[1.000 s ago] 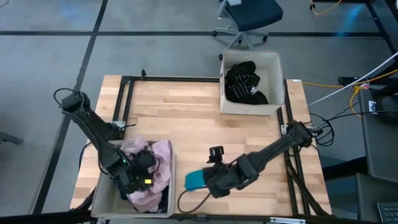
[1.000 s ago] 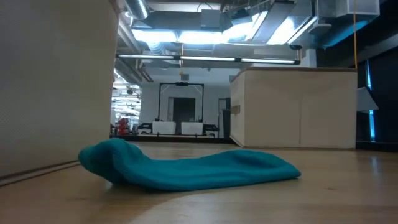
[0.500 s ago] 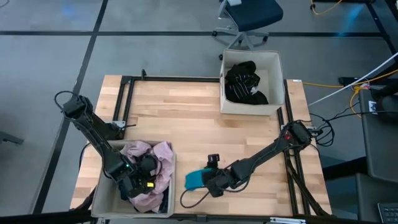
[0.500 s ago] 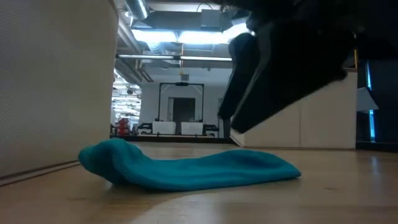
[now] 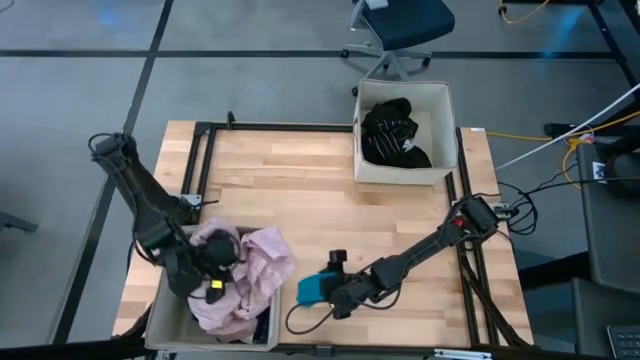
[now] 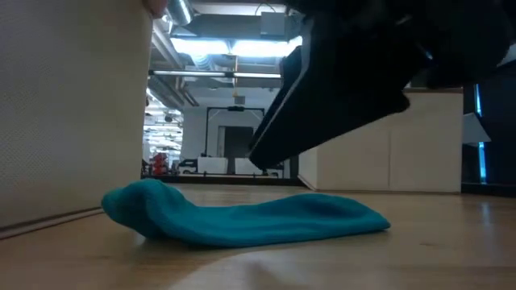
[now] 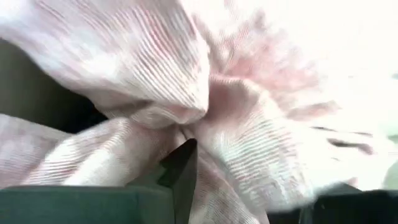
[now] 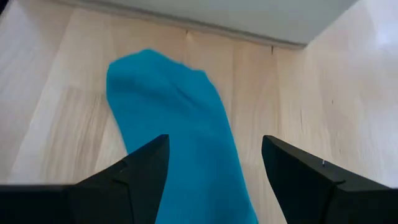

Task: Sort clothes
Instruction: Put the pink polo shirt into the bottom laundry organizer

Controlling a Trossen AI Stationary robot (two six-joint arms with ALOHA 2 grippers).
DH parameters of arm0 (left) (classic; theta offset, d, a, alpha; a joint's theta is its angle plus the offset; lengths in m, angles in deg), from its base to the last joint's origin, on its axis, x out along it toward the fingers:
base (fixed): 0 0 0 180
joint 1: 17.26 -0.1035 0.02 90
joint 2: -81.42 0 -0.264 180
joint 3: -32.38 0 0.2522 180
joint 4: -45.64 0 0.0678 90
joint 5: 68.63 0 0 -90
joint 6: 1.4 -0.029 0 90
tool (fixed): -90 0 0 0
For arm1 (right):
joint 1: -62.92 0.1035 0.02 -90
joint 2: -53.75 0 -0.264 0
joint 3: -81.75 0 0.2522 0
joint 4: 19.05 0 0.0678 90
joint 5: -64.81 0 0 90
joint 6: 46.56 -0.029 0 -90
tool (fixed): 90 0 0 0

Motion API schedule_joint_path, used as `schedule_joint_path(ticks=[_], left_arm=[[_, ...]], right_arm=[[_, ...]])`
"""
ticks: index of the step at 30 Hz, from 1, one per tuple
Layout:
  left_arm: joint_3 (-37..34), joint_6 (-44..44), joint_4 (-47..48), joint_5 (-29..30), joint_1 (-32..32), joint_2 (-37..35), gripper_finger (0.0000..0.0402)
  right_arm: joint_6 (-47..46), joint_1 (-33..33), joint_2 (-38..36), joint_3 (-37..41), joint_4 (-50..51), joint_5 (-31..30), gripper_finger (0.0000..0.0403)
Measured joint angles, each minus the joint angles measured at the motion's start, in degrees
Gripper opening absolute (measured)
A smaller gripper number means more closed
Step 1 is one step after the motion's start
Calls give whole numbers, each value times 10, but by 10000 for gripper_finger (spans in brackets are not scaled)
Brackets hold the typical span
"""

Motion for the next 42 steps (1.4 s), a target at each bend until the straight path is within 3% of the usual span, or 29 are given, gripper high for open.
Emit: schedule_joint_path(ticks=[6,8,12,15,18,23,30,37,42], left_arm=[[1,-32,-11,28,8,-87,143],[1,-62,-27,80,12,-109,143],[2,-153,-103,250,15,-118,143],[3,-213,-133,287,5,-88,143],[2,-212,-129,266,-10,-44,143],[2,-148,-66,171,-21,25,143],[2,76,144,36,-21,120,143],[-54,92,40,23,-22,198,143],[-31,83,68,11,-23,180,143]], right_arm=[[3,-8,14,-1,-9,-5,257],[3,-11,17,0,-4,0,257],[2,-20,32,0,-12,17,257],[2,-24,47,0,-24,26,257],[3,-27,54,-1,-32,25,257],[4,-27,58,-2,-32,27,257],[4,-27,59,-2,-31,28,257],[7,-27,60,-2,-30,15,257],[7,-26,60,-2,-30,24,257]])
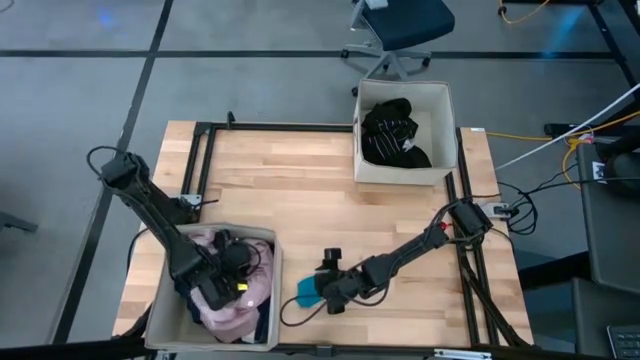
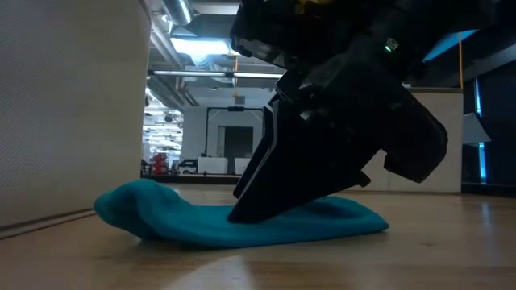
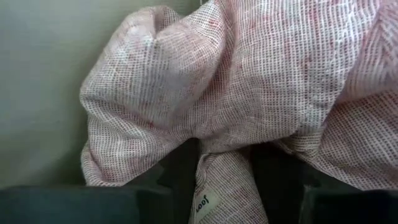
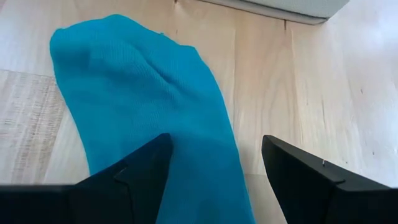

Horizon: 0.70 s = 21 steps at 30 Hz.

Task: Sort clothes
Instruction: Put the pink polo shirt into the bottom laundry organizer, then put the blue sock into the bottom laundry organizer

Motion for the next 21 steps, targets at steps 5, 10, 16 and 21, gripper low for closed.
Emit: schedule_joint_path(ticks=[5,10,16,21], left_arm=[[41,-34,20,-9,2,-76,143],[68,-84,17,3,3,-148,143],[83,-157,11,67,3,-221,143],[83,-197,11,107,3,-253,143]], right_arm=[[-5,0,0,0,1,19,248],[-12,0,1,0,0,23,192],[-12,-3,1,0,6,24,83],[6,-3,-2,1,15,16,11]])
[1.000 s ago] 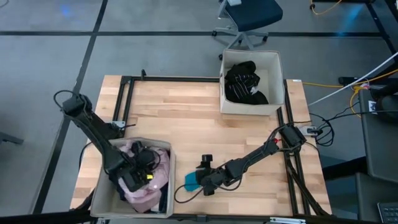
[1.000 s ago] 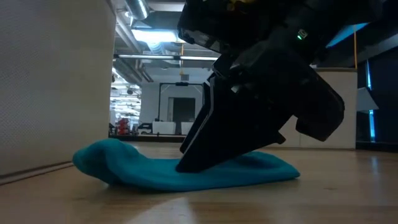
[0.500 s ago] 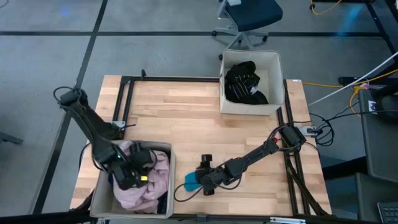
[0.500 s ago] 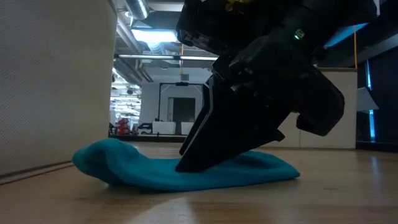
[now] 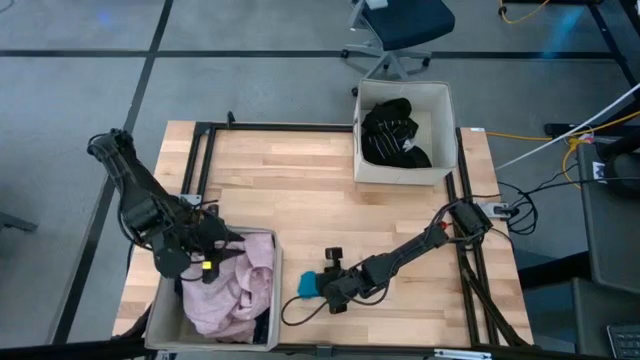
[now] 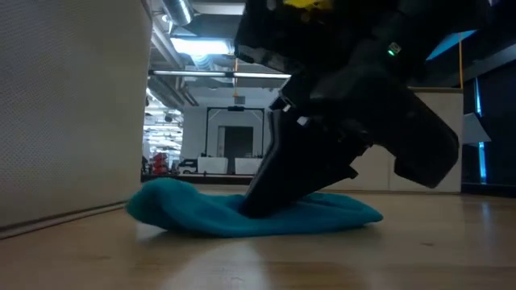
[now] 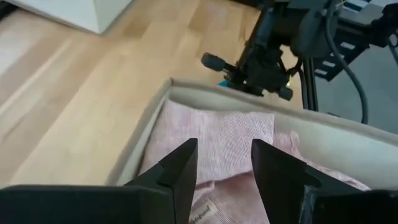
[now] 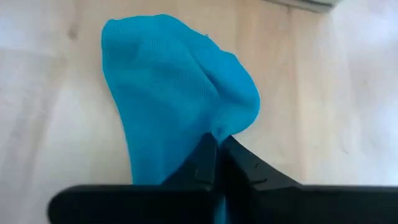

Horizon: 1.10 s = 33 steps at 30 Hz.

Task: Sort clothes
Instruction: Put the blue sock into the bottom laundry organizer

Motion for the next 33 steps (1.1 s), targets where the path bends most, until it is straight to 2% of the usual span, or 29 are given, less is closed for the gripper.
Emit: schedule_joint_path(ticks=[4,7,10,14,18,22,27,29,33], left_arm=[[0,-22,-4,8,0,-10,143],[0,-45,-15,9,0,-18,143],[0,-62,-20,9,0,-25,143],[0,-90,-23,5,0,-43,143],[0,-111,-24,5,-2,-74,143],[0,-123,-24,5,-2,-103,143],[1,-124,-24,5,-2,-123,143],[1,-128,-24,5,-2,-127,143],[1,-134,-24,5,-2,-126,143]], right_arm=[[2,1,-23,2,32,-16,27],[15,1,-59,-21,79,-19,17],[29,1,-90,-66,140,-17,7],[52,1,-107,-143,198,-11,17],[104,0,-111,-233,193,-12,19],[147,-6,-109,-277,128,-24,11],[191,-32,-102,-280,-30,-7,16],[194,-47,-89,-280,-84,13,20],[192,-78,-43,-280,-207,89,24]])
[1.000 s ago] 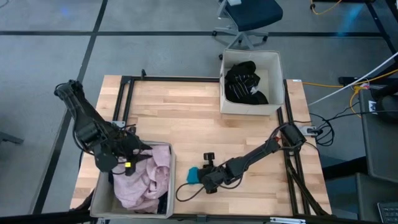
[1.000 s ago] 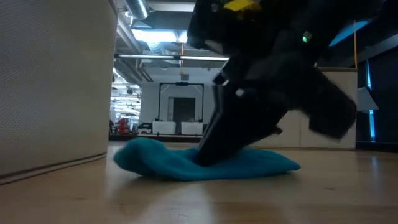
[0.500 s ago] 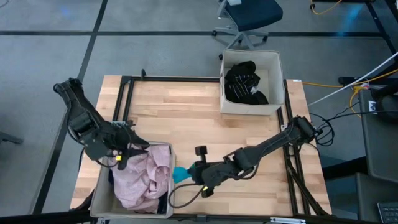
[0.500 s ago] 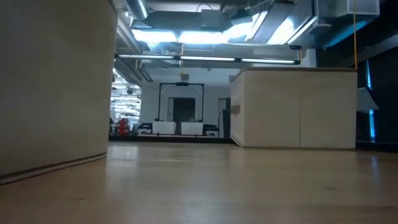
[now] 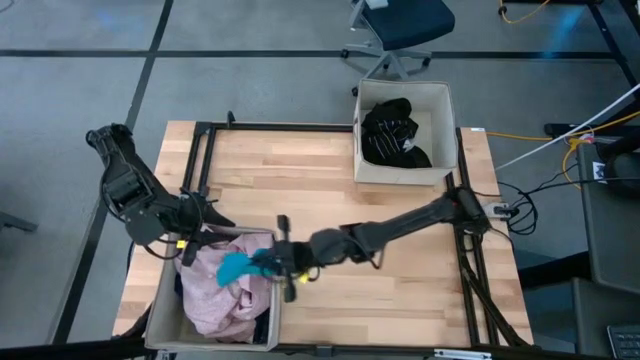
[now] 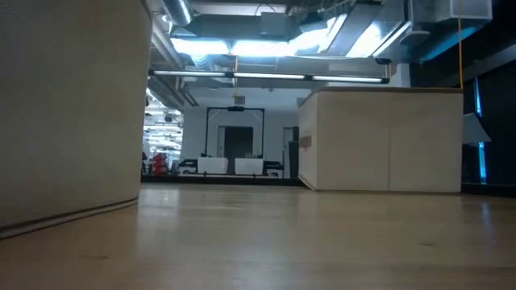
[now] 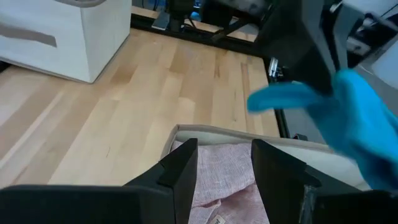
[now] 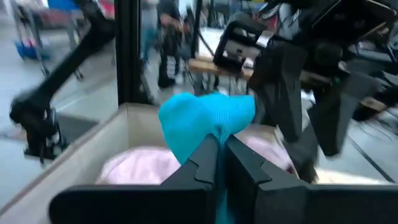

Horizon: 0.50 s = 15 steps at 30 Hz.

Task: Sort clothes
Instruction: Put the blue sock into the bottom laundry organizer

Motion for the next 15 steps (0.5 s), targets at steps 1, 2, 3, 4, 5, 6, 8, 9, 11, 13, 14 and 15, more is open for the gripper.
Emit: schedule_joint_path(ticks=[1,2,3,4,5,6,8,9,11,13,14,15], left_arm=[[0,0,0,0,0,0,143],[0,0,0,0,0,1,143],[0,0,0,0,0,1,143],[0,0,0,0,0,2,143],[0,0,0,0,0,2,143],[0,0,0,0,0,2,143],[0,0,0,0,0,2,143],[0,0,0,0,0,2,143],[0,0,0,0,0,2,143],[0,0,0,0,0,2,143],[0,0,0,2,0,2,143],[0,0,0,4,0,2,143]], right_arm=[[-1,-7,13,0,-31,17,24],[-2,-12,23,0,-58,32,24],[-2,-18,32,0,-76,42,25],[-6,-22,41,0,-94,49,25],[-15,-25,50,0,-111,54,25],[-24,-28,56,0,-116,58,25],[-52,-33,66,0,-119,62,25],[-61,-35,69,0,-122,66,25],[-74,-36,74,0,-119,72,25],[-76,-35,76,0,-117,72,26],[-76,-35,76,0,-113,72,30],[-76,-35,76,0,-110,72,35]])
